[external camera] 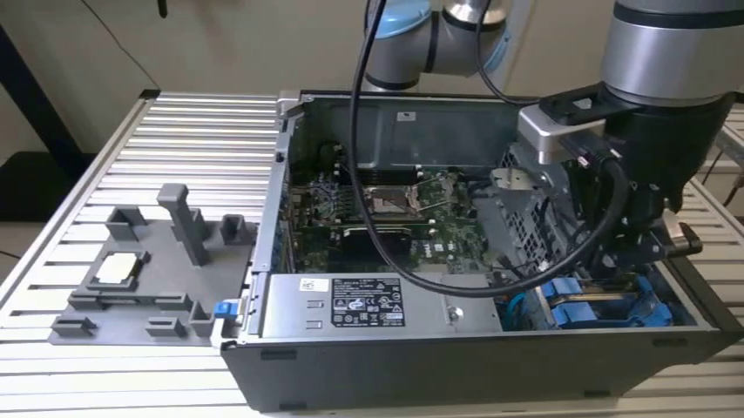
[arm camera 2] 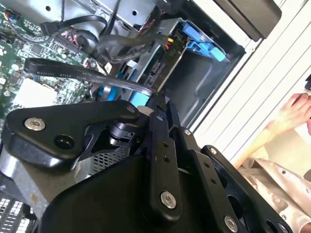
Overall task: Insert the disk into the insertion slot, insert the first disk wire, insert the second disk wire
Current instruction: 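Insert the first disk wire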
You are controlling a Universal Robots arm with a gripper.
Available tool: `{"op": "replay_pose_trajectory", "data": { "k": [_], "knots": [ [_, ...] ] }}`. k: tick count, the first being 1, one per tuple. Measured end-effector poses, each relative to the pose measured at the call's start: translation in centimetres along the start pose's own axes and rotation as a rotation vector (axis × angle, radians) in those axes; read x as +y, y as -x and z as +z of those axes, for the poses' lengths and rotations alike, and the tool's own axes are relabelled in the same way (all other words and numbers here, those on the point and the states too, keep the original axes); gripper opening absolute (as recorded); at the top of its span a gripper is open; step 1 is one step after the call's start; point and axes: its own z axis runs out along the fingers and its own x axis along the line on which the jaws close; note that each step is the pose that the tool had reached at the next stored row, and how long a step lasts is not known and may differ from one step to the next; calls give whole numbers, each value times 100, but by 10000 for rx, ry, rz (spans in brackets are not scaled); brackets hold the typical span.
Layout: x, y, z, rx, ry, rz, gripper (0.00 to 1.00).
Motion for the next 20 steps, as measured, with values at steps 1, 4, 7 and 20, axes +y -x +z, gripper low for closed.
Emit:
{"op": "replay_pose_trajectory", "data": {
  "k": [1,4,7,20],
  "knots": [
    [-1,-22,4,0,5,1,16],
    [-2,-58,9,2,14,9,16],
    [-2,-59,12,-90,16,69,16],
    [1,-59,28,-939,38,766,16]
  ]
}}
